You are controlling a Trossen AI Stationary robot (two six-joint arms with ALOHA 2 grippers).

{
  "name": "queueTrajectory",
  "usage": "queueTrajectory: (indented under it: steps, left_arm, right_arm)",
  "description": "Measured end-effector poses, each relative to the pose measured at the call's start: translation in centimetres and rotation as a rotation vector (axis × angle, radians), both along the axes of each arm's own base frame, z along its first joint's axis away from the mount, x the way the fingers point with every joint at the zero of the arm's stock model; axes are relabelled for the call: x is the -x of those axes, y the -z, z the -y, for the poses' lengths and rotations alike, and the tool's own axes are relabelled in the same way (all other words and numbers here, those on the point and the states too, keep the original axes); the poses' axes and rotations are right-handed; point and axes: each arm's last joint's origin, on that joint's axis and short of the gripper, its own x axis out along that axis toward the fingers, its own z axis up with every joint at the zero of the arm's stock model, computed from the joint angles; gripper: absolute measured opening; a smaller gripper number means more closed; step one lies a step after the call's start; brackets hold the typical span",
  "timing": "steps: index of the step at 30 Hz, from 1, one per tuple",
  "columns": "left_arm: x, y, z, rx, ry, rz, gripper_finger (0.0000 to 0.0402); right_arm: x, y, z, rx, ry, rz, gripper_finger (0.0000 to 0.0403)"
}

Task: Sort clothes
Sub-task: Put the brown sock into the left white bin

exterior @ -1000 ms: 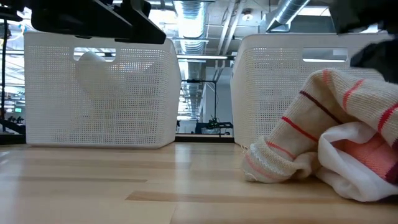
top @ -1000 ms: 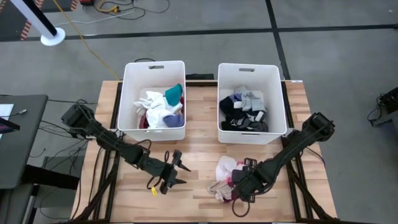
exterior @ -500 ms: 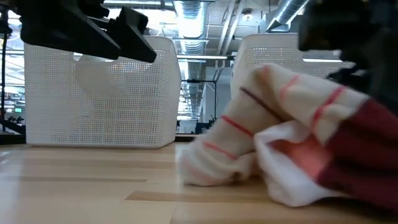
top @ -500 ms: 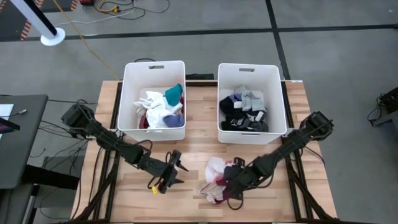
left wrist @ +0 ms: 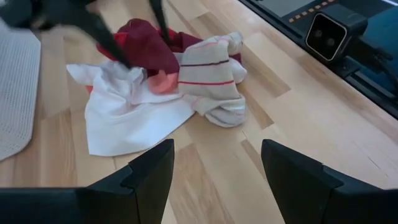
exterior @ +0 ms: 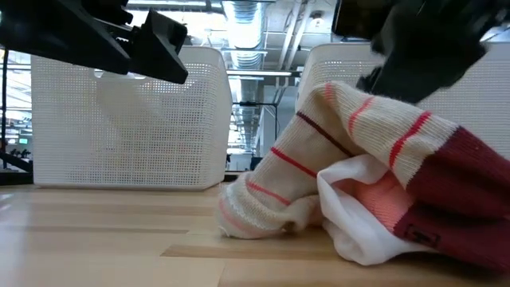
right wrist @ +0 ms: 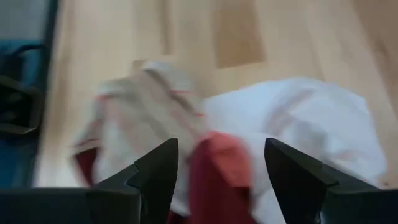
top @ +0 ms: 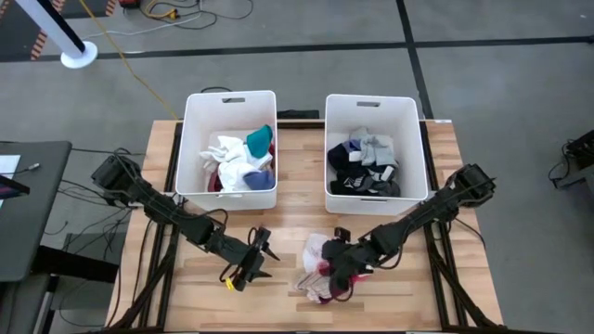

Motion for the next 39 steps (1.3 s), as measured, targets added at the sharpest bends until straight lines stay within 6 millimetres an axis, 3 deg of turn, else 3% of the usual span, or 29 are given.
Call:
queueTrajectory:
  steps: [5,12,17,29,39]
  left_arm:
    - [0.0,0.1,0.0,-0.004,0.001,-0.005,0.0235]
    - [0.0,0.0,0.0,-0.022,0.012,0.007,0.0235]
    - [0.0,0.0,0.0,-0.027,0.016,0.01,0.0235]
    - [0.0,0.0,0.0,-0.017,0.008,0.006,0.0235]
    - [0.3,0.6,-0.2,-0.029,-0.008,-0.062,0.0235]
  right_arm:
    - [0.9,-1.2,-1.6,0.044,-0.06,-0.084,0.0254]
    - [3.7,-0.1,-2.5,0.091,-0.017,-0.264,0.0254]
    - [4.7,0.9,-2.7,0.129,-0.006,-0.282,0.0254]
    - [1.6,5.2,-2.3,0.151,0.01,-0.257,0.0254]
    - [-1.0,4.4,-1.5,0.153,0.002,-0.149,0.0254]
